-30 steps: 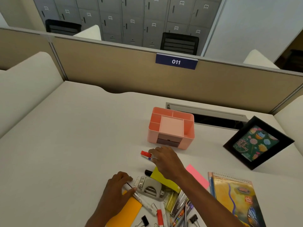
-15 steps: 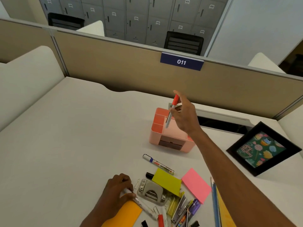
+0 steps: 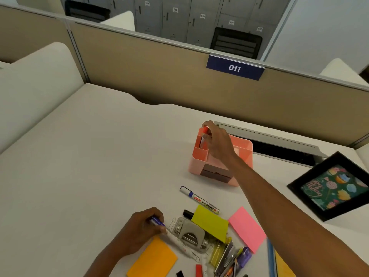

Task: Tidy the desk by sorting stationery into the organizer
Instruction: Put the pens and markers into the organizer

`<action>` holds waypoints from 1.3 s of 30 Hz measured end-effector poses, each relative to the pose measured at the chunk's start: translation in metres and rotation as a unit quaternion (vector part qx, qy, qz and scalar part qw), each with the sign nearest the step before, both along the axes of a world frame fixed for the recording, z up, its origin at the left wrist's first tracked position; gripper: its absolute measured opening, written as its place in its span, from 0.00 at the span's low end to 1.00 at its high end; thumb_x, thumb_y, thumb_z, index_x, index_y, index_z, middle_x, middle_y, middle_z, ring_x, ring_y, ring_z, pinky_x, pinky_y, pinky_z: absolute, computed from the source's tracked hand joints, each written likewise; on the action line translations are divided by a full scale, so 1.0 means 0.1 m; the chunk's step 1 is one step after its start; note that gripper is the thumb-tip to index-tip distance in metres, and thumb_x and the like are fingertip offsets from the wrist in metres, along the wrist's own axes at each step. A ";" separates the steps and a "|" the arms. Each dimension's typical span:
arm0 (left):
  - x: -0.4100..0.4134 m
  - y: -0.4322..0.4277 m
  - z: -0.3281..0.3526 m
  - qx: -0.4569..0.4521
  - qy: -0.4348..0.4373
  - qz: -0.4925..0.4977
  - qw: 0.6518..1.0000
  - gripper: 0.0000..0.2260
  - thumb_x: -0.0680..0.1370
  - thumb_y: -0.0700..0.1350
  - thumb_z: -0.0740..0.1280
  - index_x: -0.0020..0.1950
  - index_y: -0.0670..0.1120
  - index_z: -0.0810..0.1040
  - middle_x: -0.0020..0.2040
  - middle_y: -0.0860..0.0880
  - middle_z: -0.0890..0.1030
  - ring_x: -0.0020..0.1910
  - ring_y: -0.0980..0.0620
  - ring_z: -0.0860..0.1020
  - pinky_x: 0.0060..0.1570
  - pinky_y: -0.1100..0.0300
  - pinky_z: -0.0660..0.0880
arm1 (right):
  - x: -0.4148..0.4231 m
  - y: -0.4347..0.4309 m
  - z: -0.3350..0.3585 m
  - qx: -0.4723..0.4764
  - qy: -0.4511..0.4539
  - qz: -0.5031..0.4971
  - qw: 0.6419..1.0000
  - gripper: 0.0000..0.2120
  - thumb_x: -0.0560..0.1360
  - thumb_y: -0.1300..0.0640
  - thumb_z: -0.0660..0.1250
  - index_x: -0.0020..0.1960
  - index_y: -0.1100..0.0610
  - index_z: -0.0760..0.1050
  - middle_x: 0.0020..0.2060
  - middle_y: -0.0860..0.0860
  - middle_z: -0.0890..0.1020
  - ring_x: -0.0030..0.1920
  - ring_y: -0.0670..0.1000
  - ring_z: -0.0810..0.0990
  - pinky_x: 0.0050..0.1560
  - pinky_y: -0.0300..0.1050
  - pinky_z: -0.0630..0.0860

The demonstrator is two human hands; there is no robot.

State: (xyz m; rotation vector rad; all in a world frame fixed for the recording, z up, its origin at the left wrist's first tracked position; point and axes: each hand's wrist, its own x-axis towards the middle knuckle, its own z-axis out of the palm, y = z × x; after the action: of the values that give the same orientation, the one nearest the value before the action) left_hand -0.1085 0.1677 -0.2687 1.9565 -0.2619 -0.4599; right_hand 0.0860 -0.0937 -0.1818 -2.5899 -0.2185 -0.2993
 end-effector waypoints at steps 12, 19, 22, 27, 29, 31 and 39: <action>0.66 -0.18 0.97 -0.083 -0.128 0.129 0.980 0.04 0.70 0.42 0.73 0.42 0.50 0.81 0.40 0.50 0.83 0.40 0.53 0.80 0.44 0.67 0.75 | -0.09 -0.16 -0.05 -0.022 0.015 -0.009 1.000 0.13 0.78 0.51 0.65 0.59 0.57 0.76 0.51 0.54 0.82 0.50 0.55 0.78 0.45 0.43 0.67; 1.46 -0.60 1.41 0.015 -0.276 0.126 0.953 0.09 0.74 0.47 0.69 0.48 0.41 0.78 0.40 0.52 0.80 0.38 0.58 0.78 0.40 0.76 0.72 | -0.14 -0.19 -0.04 -0.002 0.028 -0.011 1.000 0.10 0.77 0.50 0.66 0.51 0.56 0.77 0.50 0.52 0.82 0.49 0.54 0.79 0.50 0.47 0.73; 1.79 -0.76 1.51 0.011 -0.312 0.118 0.943 0.11 0.75 0.48 0.68 0.48 0.40 0.78 0.41 0.51 0.80 0.39 0.59 0.78 0.40 0.73 0.73 | -0.14 -0.23 -0.01 0.001 0.036 -0.010 0.999 0.10 0.76 0.49 0.67 0.50 0.56 0.78 0.50 0.51 0.81 0.49 0.52 0.77 0.50 0.47 0.72; 2.18 -1.05 1.43 0.052 -0.338 0.089 0.935 0.08 0.75 0.43 0.70 0.47 0.39 0.77 0.43 0.43 0.81 0.40 0.48 0.77 0.41 0.65 0.74 | -0.12 -0.27 -0.01 0.002 0.054 -0.001 0.999 0.10 0.74 0.50 0.70 0.50 0.55 0.80 0.52 0.52 0.80 0.51 0.52 0.77 0.51 0.46 0.74; 2.25 -1.14 1.33 0.079 -0.332 0.069 0.937 0.09 0.74 0.43 0.71 0.49 0.38 0.77 0.44 0.42 0.80 0.40 0.48 0.77 0.41 0.66 0.72 | -0.12 -0.27 0.00 0.010 0.067 -0.011 0.998 0.12 0.75 0.49 0.69 0.53 0.56 0.80 0.56 0.52 0.79 0.55 0.53 0.76 0.54 0.45 0.72; 2.30 -1.19 1.23 0.103 -0.312 0.045 0.943 0.10 0.74 0.43 0.71 0.49 0.38 0.77 0.45 0.42 0.80 0.41 0.47 0.77 0.43 0.62 0.74 | -0.12 -0.27 0.01 0.015 0.069 -0.015 0.997 0.13 0.75 0.49 0.69 0.55 0.56 0.79 0.57 0.53 0.79 0.56 0.53 0.76 0.56 0.46 0.72; 2.22 -1.24 0.90 0.161 -0.289 -0.057 0.942 0.19 0.75 0.40 0.70 0.65 0.47 0.73 0.54 0.47 0.82 0.48 0.50 0.79 0.53 0.60 0.75 | -0.24 -0.22 0.02 -0.078 -0.016 -0.049 0.996 0.17 0.75 0.46 0.67 0.57 0.57 0.77 0.56 0.54 0.78 0.55 0.54 0.75 0.55 0.47 0.71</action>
State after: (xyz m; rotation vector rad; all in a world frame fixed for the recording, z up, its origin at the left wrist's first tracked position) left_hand 0.1133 0.0433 -0.1792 2.3785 -0.7135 0.0199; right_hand 0.0617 -0.1153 -0.1802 -2.7565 -0.1321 -0.3724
